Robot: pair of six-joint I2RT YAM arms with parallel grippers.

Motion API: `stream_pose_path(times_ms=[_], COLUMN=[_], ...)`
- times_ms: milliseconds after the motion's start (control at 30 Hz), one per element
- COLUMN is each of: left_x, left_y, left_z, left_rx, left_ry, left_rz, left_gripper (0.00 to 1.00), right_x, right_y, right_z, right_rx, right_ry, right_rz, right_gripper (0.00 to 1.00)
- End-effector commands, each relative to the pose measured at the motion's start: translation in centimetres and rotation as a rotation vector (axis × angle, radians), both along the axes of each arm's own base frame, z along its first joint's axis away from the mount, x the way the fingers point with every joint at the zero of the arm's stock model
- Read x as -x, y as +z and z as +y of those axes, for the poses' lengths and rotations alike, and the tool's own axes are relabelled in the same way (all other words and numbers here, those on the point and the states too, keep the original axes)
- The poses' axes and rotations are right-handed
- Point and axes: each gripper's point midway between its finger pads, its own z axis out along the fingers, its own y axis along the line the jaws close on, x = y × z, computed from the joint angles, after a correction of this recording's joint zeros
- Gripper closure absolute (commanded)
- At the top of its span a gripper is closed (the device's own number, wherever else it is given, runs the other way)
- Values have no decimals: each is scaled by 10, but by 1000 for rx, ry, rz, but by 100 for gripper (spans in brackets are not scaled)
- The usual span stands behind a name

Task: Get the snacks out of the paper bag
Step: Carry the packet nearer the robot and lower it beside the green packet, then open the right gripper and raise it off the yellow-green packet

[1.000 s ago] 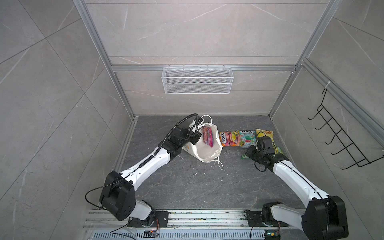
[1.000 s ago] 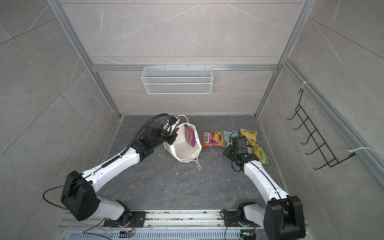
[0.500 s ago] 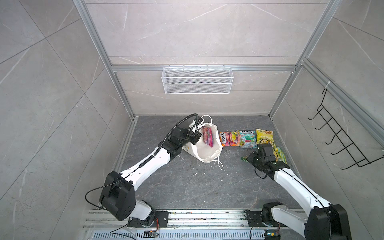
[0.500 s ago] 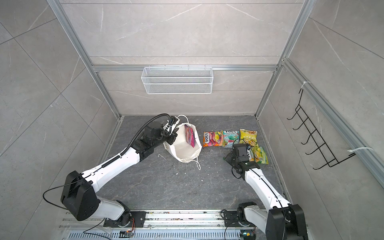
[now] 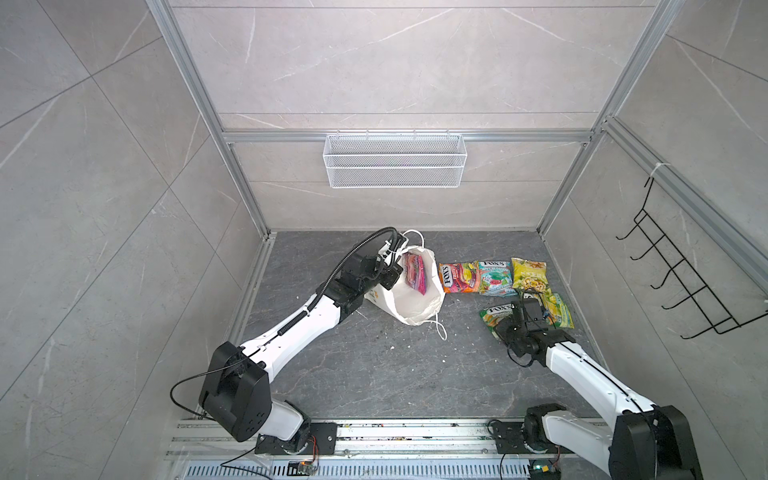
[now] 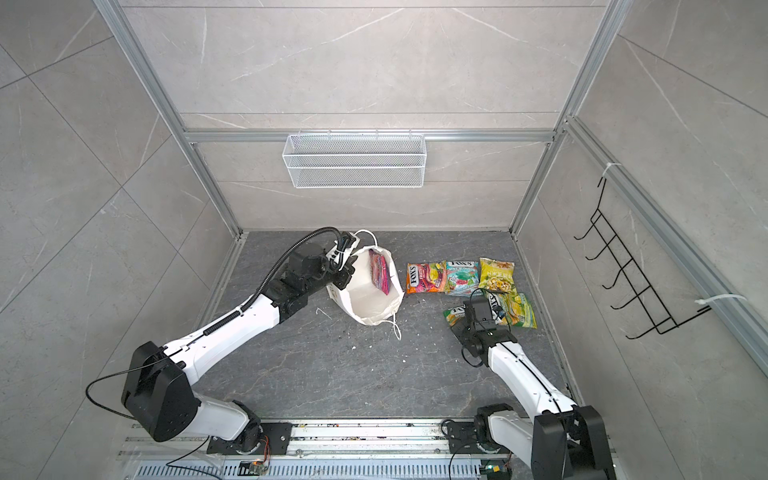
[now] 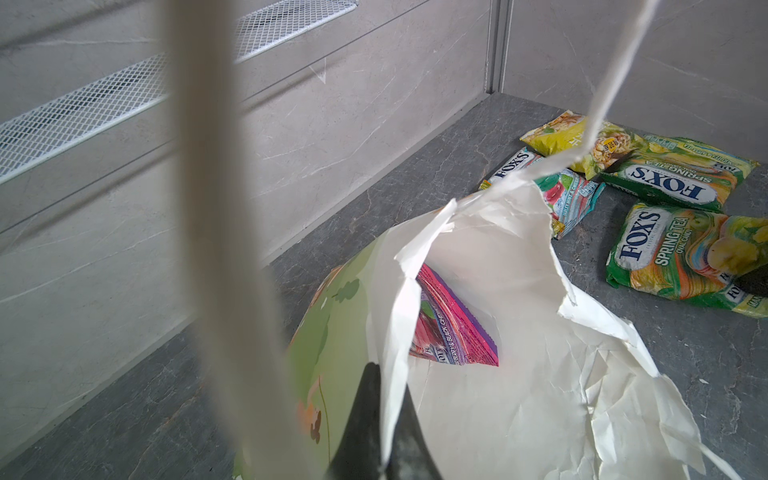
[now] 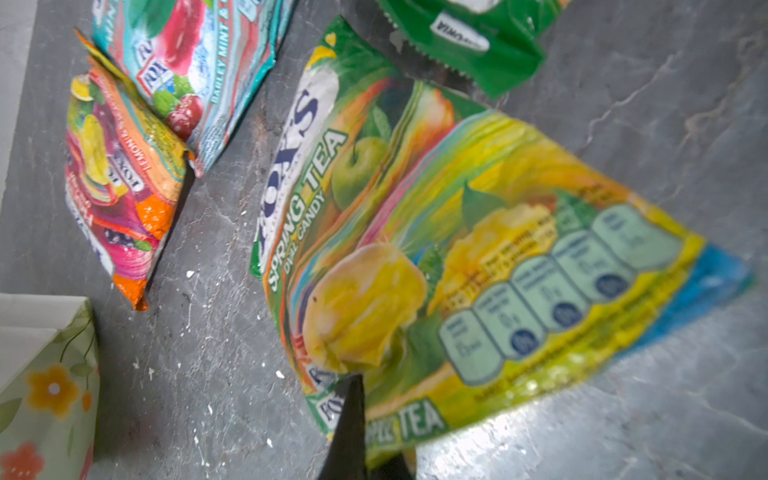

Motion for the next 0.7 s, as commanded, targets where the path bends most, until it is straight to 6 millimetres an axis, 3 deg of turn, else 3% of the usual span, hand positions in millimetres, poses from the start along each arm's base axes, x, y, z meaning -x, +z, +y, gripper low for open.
stream_pose_path(times_ms=[0,367,667], left_x=[3,5,5], left_y=[26,26,27], left_z=[1,5,2], left_rx=[47,39,49], left_ry=[-3,3,-7], left_rz=[-65,-72,-70], left_gripper=[100,100,100], right_x=[-7,-20,-23], right_y=[-6,-10,-26], right_z=[-1,-5,-2], right_rx=[-37,-50,-84], right_ry=[-64,-140,-162], right_rz=[-25,-42,-30], right_gripper=[98,98,94])
